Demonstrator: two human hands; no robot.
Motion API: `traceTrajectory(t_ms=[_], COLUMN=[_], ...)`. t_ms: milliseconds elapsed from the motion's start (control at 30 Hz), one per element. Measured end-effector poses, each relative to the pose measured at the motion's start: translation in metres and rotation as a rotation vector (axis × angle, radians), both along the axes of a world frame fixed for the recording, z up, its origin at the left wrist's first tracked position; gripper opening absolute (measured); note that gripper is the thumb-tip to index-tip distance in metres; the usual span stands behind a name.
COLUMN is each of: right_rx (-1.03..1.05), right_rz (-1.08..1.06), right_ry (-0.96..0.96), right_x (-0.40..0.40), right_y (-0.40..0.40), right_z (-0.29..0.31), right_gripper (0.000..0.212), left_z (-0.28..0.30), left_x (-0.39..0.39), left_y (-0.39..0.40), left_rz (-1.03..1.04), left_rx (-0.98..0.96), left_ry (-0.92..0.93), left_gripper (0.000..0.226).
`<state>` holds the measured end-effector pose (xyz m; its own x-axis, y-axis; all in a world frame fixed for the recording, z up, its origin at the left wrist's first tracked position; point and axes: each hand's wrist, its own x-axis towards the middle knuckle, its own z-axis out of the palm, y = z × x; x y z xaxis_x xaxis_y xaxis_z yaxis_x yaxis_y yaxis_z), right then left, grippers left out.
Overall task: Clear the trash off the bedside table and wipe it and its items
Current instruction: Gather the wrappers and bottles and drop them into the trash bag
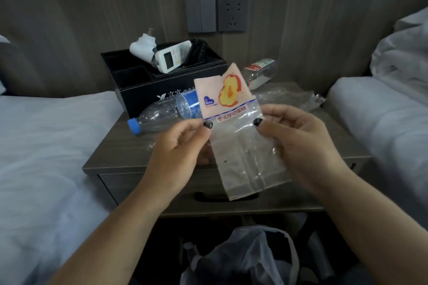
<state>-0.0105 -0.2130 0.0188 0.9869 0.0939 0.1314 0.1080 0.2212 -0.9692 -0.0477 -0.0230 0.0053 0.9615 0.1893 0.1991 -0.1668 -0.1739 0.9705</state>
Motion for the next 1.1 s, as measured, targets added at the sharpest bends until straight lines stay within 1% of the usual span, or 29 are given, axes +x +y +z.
traceTrajectory(t_ms=[100,167,200,267,300,333,400,467,533,633,700,767,800,833,900,967,1000,1033,1100], right_rx=[-0.037,-0.035,-0.032,-0.051,-0.066,-0.082,-0.103,-0.084,-0.068,-0.073,-0.069,-0.090,-0.104,-0.128,-0.204,-0.285,-0.341,-0.403,-0.480], right_rz=[0.053,0.118,0.164,0.262,0.303,0.348,0.400,0.377,0.308,0.273,0.291,0.323,0.331,0.324,0.283,0.250,0.222,0.189,0.157], right_ry=[0.005,0.045,0.064,0.094,0.105,0.108,0.104,0.075,0.050,0.030,0.016,-0.019,-0.041,-0.070,-0.143,-0.225,-0.273,-0.320,-0.391], right_x=[-0.007,-0.008,-0.009,-0.009,-0.009,-0.008,-0.007,-0.006,-0.004,0.001,0.003,0.003,0.002,0.002,0.001,-0.002,-0.004,-0.005,-0.008], right_y=[-0.002,-0.008,-0.012,-0.020,-0.022,-0.024,-0.026,-0.026,-0.028,-0.030,-0.032,-0.032,-0.032,-0.032,-0.031,-0.030,-0.030,-0.029,-0.028], right_z=[-0.011,-0.016,-0.019,-0.022,-0.023,-0.024,-0.024,-0.024,-0.023,-0.024,-0.022,-0.019,-0.016,-0.014,-0.012,-0.011,-0.012,-0.013,-0.014], right_gripper=[0.014,0.005,0.009,0.020,0.021,0.020,0.020,0.018,0.018,0.027,0.029,0.024,0.022,0.023,0.034,0.041,0.044,0.045,0.039], left_z=[-0.001,0.000,0.001,0.002,0.001,0.001,0.000,0.000,0.001,0.002,0.002,0.004,0.005,0.005,0.004,0.004,0.004,0.005,0.005], left_x=[-0.004,-0.004,-0.005,-0.006,-0.006,-0.006,-0.006,-0.007,-0.006,-0.006,-0.005,-0.005,-0.004,-0.004,-0.003,-0.002,-0.002,-0.003,-0.004], left_y=[-0.002,-0.002,-0.001,-0.001,-0.002,-0.003,-0.005,-0.005,-0.004,-0.002,-0.002,-0.003,-0.004,-0.005,-0.007,-0.007,-0.007,-0.008,-0.010], left_rz=[-0.055,-0.093,-0.122,-0.188,-0.204,-0.209,-0.214,-0.222,-0.276,-0.352,-0.367,-0.365,-0.348,-0.326,-0.285,-0.250,-0.243,-0.239,-0.196], left_rx=[0.000,-0.036,-0.060,-0.107,-0.121,-0.139,-0.185,-0.220,-0.248,-0.292,-0.342,-0.378,-0.366,-0.334,-0.268,-0.279,-0.292,-0.296,-0.262], left_ry=[-0.003,0.047,0.084,0.156,0.180,0.191,0.194,0.207,0.234,0.270,0.275,0.268,0.264,0.263,0.258,0.255,0.249,0.245,0.208], left_gripper=[0.012,0.013,0.015,0.035,0.042,0.044,0.040,0.040,0.042,0.046,0.040,0.032,0.028,0.025,0.032,0.037,0.036,0.030,0.012])
